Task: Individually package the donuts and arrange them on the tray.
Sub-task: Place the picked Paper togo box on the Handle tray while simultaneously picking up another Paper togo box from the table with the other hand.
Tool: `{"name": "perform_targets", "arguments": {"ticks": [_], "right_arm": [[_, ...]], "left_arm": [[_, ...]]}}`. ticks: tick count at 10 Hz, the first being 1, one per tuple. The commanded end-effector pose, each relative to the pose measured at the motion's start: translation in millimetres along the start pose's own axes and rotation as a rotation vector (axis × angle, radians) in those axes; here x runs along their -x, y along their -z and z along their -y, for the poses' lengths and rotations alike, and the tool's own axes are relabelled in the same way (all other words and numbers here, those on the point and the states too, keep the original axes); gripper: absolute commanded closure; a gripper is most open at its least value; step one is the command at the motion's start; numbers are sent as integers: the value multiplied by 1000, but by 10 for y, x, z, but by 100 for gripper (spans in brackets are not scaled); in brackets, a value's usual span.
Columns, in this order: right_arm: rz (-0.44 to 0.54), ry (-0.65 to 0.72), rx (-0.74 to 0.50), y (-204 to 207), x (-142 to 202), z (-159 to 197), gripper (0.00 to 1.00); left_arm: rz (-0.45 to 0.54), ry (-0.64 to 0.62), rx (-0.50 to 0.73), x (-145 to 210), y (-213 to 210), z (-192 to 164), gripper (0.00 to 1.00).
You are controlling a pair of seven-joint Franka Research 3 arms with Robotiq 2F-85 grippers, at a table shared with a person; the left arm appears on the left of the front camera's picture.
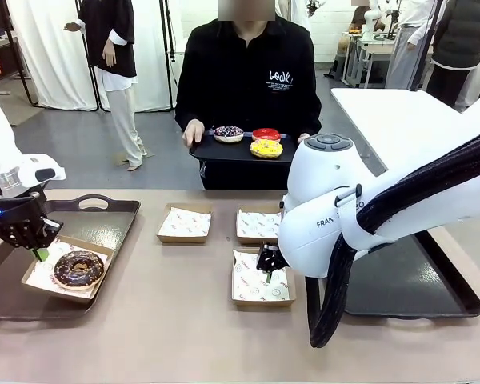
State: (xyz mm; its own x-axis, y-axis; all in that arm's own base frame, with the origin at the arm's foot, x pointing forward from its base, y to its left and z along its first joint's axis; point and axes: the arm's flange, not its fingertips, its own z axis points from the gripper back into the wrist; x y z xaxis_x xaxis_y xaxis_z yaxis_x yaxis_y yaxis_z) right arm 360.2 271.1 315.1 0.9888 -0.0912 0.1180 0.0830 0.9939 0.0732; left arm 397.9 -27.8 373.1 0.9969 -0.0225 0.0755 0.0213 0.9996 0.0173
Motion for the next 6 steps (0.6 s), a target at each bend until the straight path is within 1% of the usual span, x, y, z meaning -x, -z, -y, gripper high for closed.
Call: {"name": "perform_targets", "arguments": {"ticks": [1, 2, 3, 4, 5, 6], "right_arm": [[31, 17, 8, 142, -54, -58, 0], [39, 3, 3, 152, -53, -55, 0], [45, -6, 1, 156, -54, -61, 59], [45, -2, -3, 155, -57, -63, 59], [46, 7, -4, 156, -59, -65, 100], [46, 14, -5, 161, -59, -64, 63]], "left_arm": [[-13, -9, -36, 38, 49, -8, 99], [-20, -9, -33, 34, 56, -12, 77], [-25, -4, -26, 34, 53, -8, 44], [-26, -2, -23, 35, 47, -11, 21], [-27, -4, -18, 36, 45, -22, 0], [-32, -1, -13, 39, 40, -24, 0]]}}
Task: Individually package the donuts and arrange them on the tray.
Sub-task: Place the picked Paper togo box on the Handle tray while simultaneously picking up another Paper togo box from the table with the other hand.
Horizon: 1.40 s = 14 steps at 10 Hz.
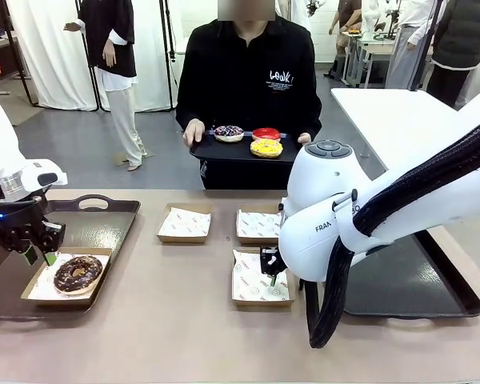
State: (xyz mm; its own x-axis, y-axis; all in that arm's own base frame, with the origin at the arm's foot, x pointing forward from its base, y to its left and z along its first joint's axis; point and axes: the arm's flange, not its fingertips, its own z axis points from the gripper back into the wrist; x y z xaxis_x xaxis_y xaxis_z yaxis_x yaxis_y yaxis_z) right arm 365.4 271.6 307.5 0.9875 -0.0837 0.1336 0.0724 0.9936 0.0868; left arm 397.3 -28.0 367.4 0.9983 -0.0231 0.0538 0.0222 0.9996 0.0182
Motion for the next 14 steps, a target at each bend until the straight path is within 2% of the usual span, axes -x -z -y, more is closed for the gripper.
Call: {"name": "perform_targets", "arguments": {"ticks": [1, 2, 3, 4, 9, 10, 11, 12, 14], "right_arm": [[31, 27, 12, 79, -14, -59, 100], [32, 32, 12, 76, -14, -59, 100], [31, 35, 13, 75, -10, -61, 100], [31, 39, 17, 73, -7, -61, 100], [38, 47, 34, 55, 3, -72, 100], [41, 71, 54, 29, 8, -81, 100], [27, 55, 54, -123, 42, -91, 100], [53, 44, 47, -359, 51, -75, 100], [75, 58, 56, -849, -121, 27, 100]], "left_arm": [[-9, -4, -6, 34, -30, -38, 0], [-11, -4, -2, 35, -36, -43, 13], [-21, -3, 11, 36, -32, -41, 4], [-23, -3, 12, 36, -28, -45, 0], [-27, -11, 44, 36, -76, -73, 0], [-46, -8, 81, 35, -101, -86, 0], [-125, 13, 261, 36, -195, -136, 0], [-148, 25, 428, 41, -334, -265, 0], [-101, 25, 706, 84, -601, -660, 0]]}}
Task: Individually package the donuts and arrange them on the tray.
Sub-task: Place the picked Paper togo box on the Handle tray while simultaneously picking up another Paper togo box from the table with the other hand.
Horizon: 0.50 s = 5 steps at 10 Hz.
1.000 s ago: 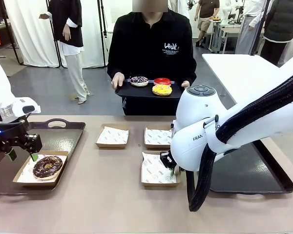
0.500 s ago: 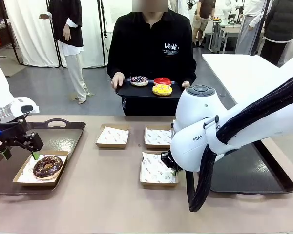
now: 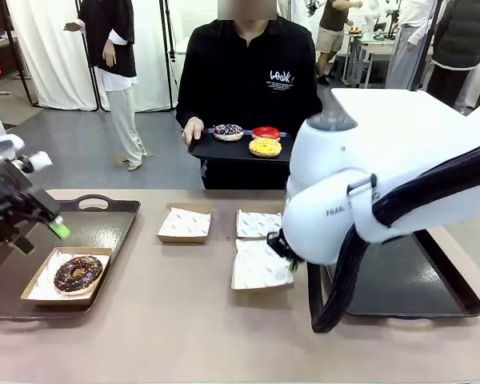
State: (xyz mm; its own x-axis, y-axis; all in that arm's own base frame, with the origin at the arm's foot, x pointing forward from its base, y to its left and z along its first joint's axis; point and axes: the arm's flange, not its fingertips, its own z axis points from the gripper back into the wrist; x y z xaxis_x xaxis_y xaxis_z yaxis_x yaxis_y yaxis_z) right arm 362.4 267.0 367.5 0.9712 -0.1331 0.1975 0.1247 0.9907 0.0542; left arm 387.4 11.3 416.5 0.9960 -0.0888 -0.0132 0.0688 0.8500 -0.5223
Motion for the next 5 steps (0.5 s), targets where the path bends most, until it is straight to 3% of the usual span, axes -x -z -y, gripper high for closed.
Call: {"name": "perform_targets", "arguments": {"ticks": [1, 5], "right_arm": [[17, 25, 4, -489, -285, 87, 100], [21, 86, -40, -1054, -1114, 81, 100]], "left_arm": [[42, -4, 278, 104, -476, -311, 0], [235, 1, 543, 412, -1162, -892, 0]]}}
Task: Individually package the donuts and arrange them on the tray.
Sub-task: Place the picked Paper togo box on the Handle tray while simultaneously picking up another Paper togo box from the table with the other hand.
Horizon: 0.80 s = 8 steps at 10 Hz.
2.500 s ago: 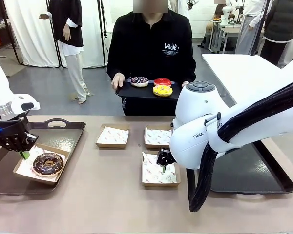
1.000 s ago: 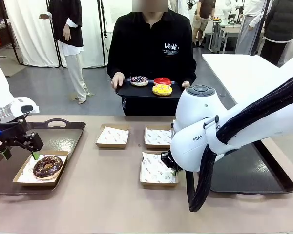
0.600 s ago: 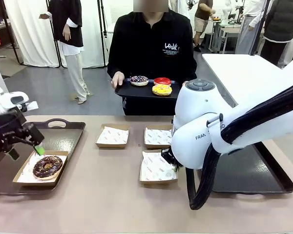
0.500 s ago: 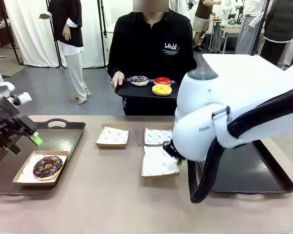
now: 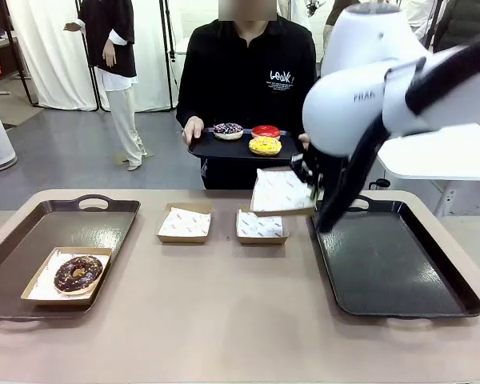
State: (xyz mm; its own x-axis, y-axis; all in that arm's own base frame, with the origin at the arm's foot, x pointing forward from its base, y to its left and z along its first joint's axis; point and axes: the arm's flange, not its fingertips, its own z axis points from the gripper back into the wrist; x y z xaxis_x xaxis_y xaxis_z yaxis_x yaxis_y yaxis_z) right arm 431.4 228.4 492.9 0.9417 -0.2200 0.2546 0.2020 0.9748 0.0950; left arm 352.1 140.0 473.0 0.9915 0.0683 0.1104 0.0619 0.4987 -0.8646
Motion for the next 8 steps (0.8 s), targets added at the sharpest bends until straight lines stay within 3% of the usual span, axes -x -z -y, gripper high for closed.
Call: {"name": "perform_targets", "arguments": {"ticks": [1, 3, 5, 8], "right_arm": [[-52, 2, -24, 33, -294, -243, 100], [-88, -2, -42, 95, -576, -393, 100], [-91, 12, -21, 228, -843, -516, 100], [-84, -115, -25, 271, -1029, -675, 100]], "left_arm": [[64, 11, 89, -42, -272, -200, 0], [129, -27, 156, 51, -526, -432, 0], [162, -79, 148, 134, -663, -597, 0], [128, -96, 125, 144, -664, -673, 0]]}}
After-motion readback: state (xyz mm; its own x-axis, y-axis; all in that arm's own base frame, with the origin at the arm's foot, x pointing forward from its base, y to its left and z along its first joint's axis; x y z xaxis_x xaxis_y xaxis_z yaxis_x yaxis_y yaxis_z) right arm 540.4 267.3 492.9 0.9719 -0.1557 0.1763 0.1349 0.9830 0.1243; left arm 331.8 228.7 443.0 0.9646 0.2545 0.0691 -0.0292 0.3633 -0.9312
